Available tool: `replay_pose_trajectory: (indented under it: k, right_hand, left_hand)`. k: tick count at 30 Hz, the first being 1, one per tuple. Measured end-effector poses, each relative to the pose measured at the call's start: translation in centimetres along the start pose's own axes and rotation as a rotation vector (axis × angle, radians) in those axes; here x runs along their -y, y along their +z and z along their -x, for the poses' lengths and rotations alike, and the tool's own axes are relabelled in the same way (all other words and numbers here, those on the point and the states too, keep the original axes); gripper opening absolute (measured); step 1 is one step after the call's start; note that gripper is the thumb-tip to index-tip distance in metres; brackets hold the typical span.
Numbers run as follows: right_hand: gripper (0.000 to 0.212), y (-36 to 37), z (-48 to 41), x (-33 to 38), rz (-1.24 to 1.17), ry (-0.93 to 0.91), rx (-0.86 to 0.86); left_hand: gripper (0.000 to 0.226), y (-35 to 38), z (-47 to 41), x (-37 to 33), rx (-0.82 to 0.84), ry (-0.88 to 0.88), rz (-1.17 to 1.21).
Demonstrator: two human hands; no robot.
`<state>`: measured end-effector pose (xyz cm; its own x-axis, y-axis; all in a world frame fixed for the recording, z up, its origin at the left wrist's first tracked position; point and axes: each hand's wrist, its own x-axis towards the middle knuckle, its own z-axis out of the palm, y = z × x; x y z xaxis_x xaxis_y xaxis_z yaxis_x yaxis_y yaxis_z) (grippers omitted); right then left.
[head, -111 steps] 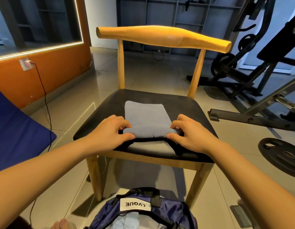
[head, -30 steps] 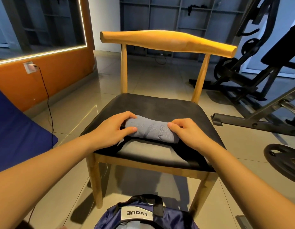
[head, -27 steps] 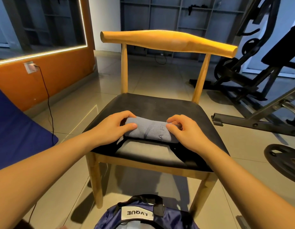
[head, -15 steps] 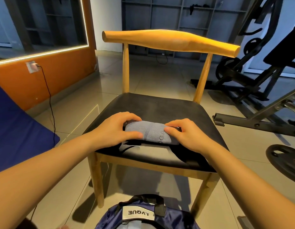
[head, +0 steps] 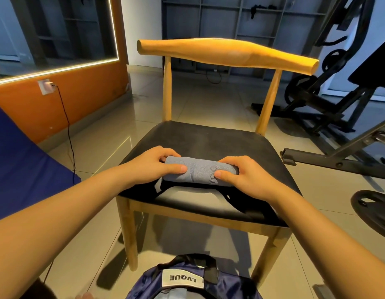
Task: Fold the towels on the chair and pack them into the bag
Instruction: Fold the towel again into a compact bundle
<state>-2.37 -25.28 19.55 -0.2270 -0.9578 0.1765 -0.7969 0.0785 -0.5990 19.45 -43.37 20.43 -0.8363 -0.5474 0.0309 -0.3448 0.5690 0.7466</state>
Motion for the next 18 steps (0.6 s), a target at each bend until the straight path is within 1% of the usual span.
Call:
replay_pose_trajectory:
  k: [3,6,9,13,16,18]
  right_hand:
    - [0.025,0.1,-0.3,0.1,0.028,0.031,0.006]
    - [0.028,0.2,-0.4,0.2,0.088,0.049,-0.024]
    - [0.023,0.2,-0.5,0.1,0.087,0.052,-0.017]
    - [0.032,0.3,-0.4,-0.2,0.020,0.093,-0.013]
    - [0.027,0.4,-0.1,-0.3,-0.073,0.077,-0.020]
    - [0.027,0.3,0.1,-0.2,-0.107,0.068,-0.031]
  left_hand:
    - [0.036,-0.6,0.1,-0.2,0.096,-0.062,0.032]
    - [0.031,-1.2,0.1,-0.5,0.137,-0.104,0.053]
    - [0.030,-1.1,0.1,-0.7,0.131,-0.117,0.055]
    - [0.031,-0.9,-0.1,-1.2,0.114,-0.125,0.081]
    - [0.029,-0.8,0.2,-1.4,0.104,-0.114,0.139]
    - [0.026,-0.5,0.5,-1.4,0.056,-0.097,0.188]
